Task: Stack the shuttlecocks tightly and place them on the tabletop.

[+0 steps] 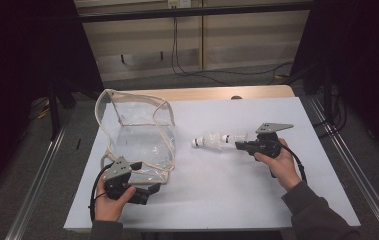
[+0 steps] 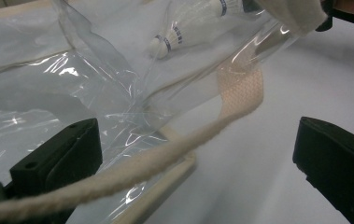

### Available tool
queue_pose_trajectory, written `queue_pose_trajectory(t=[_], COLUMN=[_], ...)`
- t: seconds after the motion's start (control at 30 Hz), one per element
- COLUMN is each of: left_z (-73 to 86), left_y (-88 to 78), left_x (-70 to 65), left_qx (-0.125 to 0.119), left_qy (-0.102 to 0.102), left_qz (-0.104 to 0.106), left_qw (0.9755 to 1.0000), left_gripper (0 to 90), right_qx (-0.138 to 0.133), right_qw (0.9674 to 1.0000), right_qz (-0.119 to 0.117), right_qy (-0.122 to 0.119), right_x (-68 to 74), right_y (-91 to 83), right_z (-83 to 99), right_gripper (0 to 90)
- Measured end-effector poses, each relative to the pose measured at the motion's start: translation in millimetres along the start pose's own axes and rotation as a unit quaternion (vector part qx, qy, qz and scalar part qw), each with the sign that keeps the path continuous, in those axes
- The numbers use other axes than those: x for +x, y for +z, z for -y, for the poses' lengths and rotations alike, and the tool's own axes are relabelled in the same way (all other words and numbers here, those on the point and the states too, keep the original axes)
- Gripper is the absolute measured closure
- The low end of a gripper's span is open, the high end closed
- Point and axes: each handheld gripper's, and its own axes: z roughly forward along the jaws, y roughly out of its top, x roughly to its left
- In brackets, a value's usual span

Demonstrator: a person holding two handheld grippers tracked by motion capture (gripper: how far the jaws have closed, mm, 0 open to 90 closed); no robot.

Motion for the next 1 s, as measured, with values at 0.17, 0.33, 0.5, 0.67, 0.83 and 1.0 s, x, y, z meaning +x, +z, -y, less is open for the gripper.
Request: queue_pose_trajectory(t=[0.17,0.33,0.5,0.67,0.83,1.0], left_z=[0.0,0.1,0.3,0.3,0.2,0.3], left_y=[0.2,0.4,0.6,0.6,0.5,0.5], left_x=[0.0,0.0,-0.1,-0.1,-0.1,-0.1], left_qx=[0.000,-0.002,-0.003,-0.003,-0.002,-0.002], left_qy=[0.000,0.000,0.000,0.000,0.000,0.000], left_qz=[0.000,-0.001,0.000,-0.001,-0.001,-0.001], left_qw=[1.0000,1.0000,1.0000,1.0000,1.0000,1.0000], left_gripper=[1.2,1.2,1.2,1.2,1.2,1.2], right_qx=[0.000,0.001,0.001,0.001,0.002,0.004], right_qw=[1.0000,1.0000,1.0000,1.0000,1.0000,1.0000], right_qz=[0.000,0.000,-0.002,-0.002,-0.002,-0.003], right_qy=[0.000,0.001,0.000,-0.001,0.000,-0.002], right_x=[0.7,0.6,0.6,0.4,0.9,1.7], right_y=[1.5,2.9,4.8,6.3,8.0,10.4], right_z=[-0.4,-0.6,-1.2,-1.9,-2.6,-2.9], right_gripper=[89.9,89.9,89.9,89.9,89.9,89.8])
